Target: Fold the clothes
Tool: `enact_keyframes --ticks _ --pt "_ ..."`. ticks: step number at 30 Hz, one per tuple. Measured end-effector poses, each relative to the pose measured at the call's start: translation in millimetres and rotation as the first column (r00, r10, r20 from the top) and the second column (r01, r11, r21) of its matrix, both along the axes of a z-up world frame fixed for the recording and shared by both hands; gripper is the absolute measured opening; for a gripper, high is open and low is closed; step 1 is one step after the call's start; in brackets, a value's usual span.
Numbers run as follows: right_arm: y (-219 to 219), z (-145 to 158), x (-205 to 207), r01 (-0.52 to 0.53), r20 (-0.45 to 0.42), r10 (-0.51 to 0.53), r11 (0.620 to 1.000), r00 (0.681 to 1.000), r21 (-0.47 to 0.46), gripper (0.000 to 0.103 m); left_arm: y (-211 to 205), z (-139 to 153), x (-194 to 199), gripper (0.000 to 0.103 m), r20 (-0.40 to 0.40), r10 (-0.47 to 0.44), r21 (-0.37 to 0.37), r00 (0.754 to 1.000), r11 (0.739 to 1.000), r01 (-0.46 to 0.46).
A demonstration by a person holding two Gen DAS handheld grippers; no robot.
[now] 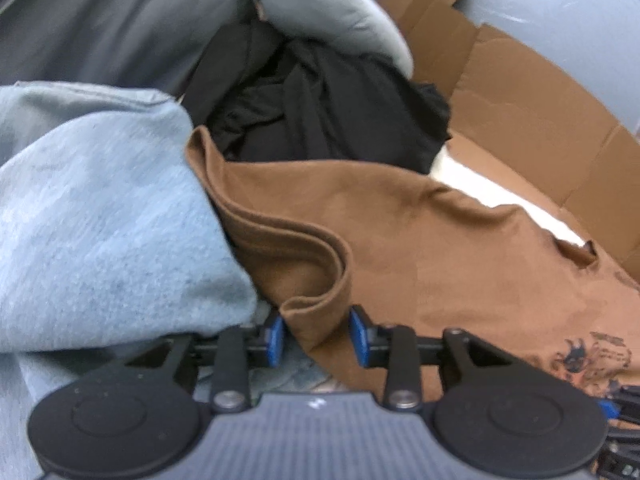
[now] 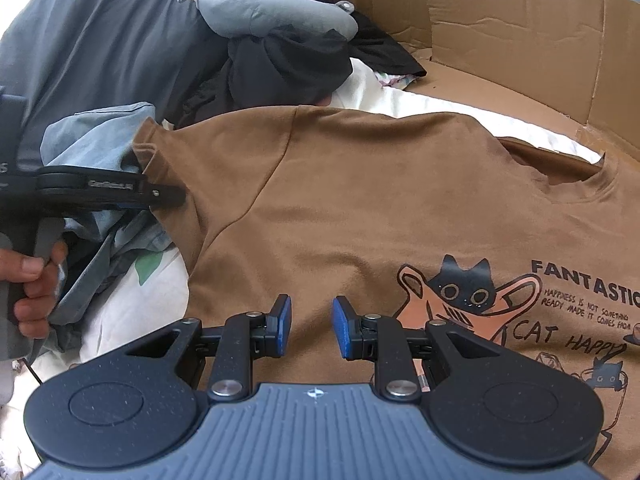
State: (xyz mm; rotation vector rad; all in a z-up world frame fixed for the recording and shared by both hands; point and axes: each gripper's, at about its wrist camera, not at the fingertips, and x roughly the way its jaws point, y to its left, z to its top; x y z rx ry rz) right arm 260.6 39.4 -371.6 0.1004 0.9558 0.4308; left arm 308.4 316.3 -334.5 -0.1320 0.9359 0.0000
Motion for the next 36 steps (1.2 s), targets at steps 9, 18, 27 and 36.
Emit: enact_keyframes --ticks 9,18,27,36 --pt "5.4 0.5 1.3 0.002 -0.001 -0.002 1.000 1.000 0.013 0.030 -1.3 13.7 -4.7 0.034 0.022 -0.109 0.013 0.994 0.994 0.108" --pt "10.8 6.2 -0.9 0.000 0.006 0.000 1.000 1.000 0.031 0.030 3.6 29.8 -7.4 0.011 0.028 -0.065 -0.016 0.998 0.998 0.065" --pt "35.0 9.7 -2.1 -0.032 0.006 0.032 0.997 0.999 0.069 0.030 12.4 27.9 -38.1 0.011 -0.064 0.002 0.017 0.998 1.000 -0.001" --pt "40.2 12.6 -9.8 -0.040 0.010 0.039 0.997 0.999 0.067 0.031 27.6 11.5 -41.3 0.021 -0.117 0.043 0.079 0.992 0.996 -0.033"
